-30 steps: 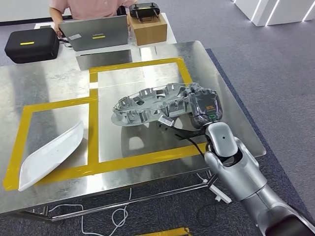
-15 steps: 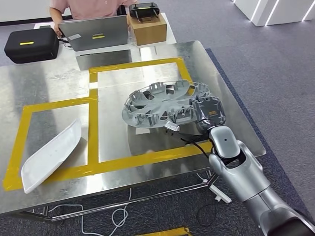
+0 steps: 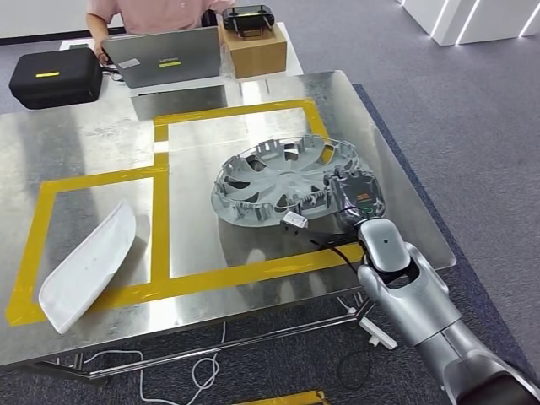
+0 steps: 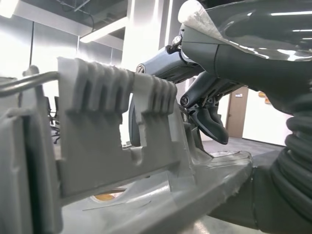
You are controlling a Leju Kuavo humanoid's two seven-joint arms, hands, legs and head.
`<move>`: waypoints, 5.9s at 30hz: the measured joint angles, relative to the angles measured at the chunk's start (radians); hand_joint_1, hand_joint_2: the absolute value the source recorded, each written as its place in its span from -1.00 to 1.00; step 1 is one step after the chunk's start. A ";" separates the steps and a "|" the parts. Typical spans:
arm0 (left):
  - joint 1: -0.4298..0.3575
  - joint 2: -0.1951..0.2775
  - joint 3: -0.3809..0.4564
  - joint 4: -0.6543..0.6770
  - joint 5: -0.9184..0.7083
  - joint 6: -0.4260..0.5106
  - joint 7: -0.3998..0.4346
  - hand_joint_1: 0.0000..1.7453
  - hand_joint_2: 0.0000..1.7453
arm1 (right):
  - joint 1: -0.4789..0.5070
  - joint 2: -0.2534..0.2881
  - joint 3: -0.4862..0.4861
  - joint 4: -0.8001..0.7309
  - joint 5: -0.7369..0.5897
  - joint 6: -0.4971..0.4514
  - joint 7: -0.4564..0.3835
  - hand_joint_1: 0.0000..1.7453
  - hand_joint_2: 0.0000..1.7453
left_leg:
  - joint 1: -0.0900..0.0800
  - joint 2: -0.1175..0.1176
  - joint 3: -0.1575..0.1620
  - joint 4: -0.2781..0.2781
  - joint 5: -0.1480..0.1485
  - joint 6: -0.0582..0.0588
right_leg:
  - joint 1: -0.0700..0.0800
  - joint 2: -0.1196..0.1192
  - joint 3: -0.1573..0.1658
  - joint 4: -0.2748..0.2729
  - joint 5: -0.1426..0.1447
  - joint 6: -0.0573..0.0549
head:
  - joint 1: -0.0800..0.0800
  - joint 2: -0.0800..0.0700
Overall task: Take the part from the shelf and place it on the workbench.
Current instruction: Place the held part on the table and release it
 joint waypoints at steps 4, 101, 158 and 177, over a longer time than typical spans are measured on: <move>0.005 -0.042 0.057 -0.018 -0.016 -0.017 -0.005 -1.00 1.00 | 0.000 0.000 0.000 0.003 -0.001 0.000 0.000 -1.00 -1.00 | 0.000 0.000 0.000 0.000 0.000 0.000 | 0.000 0.000 0.000 0.000 0.000 0.000 | 0.000 0.000; -0.181 -0.226 0.423 0.159 0.075 -0.213 -0.512 -1.00 -1.00 | -0.124 -0.045 0.050 -0.258 -0.184 -0.077 -0.092 -1.00 -1.00 | 0.000 0.000 0.000 0.000 0.000 0.000 | 0.000 0.001 0.000 0.000 0.000 0.000 | 0.000 0.000; -0.179 -0.235 0.419 0.187 0.136 -0.214 -0.430 -1.00 -1.00 | -0.091 -0.056 0.112 -0.237 -0.240 -0.078 -0.098 -1.00 -1.00 | 0.002 0.001 -0.005 -0.015 0.019 0.042 | -0.009 0.019 -0.107 0.270 -0.153 0.034 | 0.006 0.000; -0.175 -0.234 0.418 0.188 0.108 -0.212 -0.418 -1.00 -1.00 | -0.089 -0.056 0.114 -0.230 -0.262 -0.042 -0.082 -1.00 -1.00 | 0.001 -0.006 0.036 0.132 -0.092 -0.008 | 0.001 0.011 -0.055 -0.003 0.057 -0.021 | 0.002 0.000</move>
